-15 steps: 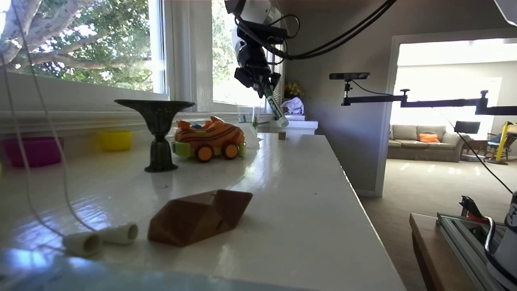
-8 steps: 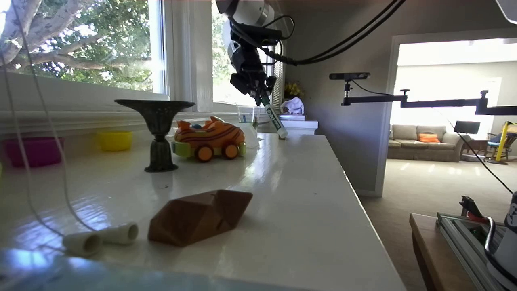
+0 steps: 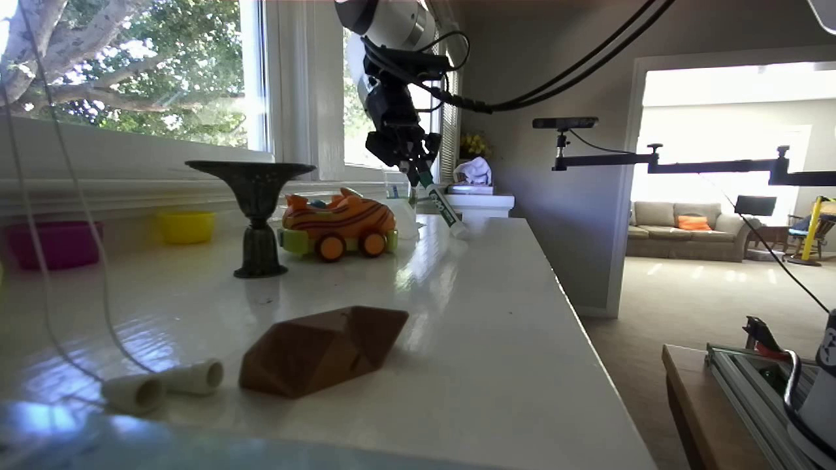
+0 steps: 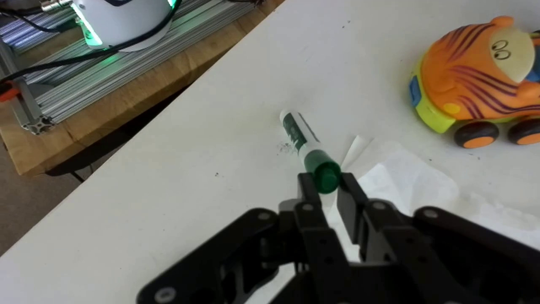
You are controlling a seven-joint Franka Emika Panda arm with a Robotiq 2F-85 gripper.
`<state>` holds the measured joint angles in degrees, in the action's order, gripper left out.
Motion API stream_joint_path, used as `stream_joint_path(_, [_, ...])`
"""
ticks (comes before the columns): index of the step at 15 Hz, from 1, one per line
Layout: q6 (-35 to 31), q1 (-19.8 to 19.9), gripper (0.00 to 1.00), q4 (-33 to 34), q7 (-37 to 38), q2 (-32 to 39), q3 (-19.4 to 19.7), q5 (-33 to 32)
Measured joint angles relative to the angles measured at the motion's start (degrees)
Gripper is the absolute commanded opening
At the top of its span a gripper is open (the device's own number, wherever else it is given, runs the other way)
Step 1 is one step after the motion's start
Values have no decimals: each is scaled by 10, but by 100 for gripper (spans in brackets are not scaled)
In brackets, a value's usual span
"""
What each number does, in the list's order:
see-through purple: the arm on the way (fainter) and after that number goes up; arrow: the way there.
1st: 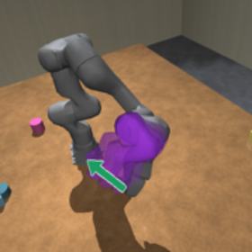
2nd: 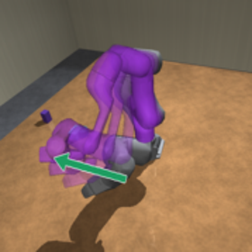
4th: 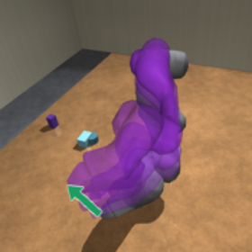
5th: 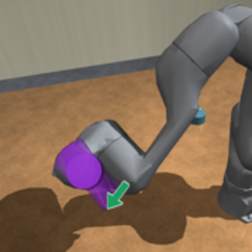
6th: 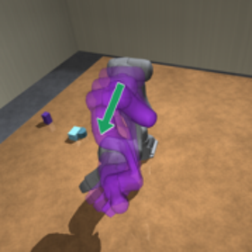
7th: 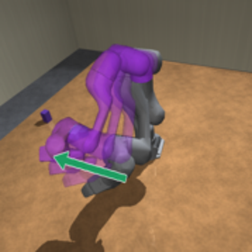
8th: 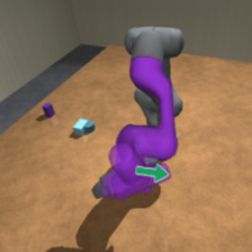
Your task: Remove the marker from the plastic cup
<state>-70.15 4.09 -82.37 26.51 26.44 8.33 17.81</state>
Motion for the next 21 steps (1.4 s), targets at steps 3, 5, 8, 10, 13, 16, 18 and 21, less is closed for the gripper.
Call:
stream_joint_path(3, [-11,-6,5,-9,-1,-1,-2,-2])
stream_joint_path(5, [-18,-9,5,-18,-2,-2,-4,-5])
stream_joint_path(8, [-31,-15,5,-29,-3,-4,-5,-16])
stream_joint_path(10, [-40,-19,5,-34,-3,-4,-6,-25])
stream_joint_path(13, [-54,-21,5,-40,-3,-6,-6,-37])
stream_joint_path(16, [-69,-22,12,-46,-3,-9,-6,-49])
stream_joint_path(18, [-78,-23,15,-49,-3,-11,-6,-57])
stream_joint_path(21, [-89,-23,26,-58,-3,-16,-6,-60])
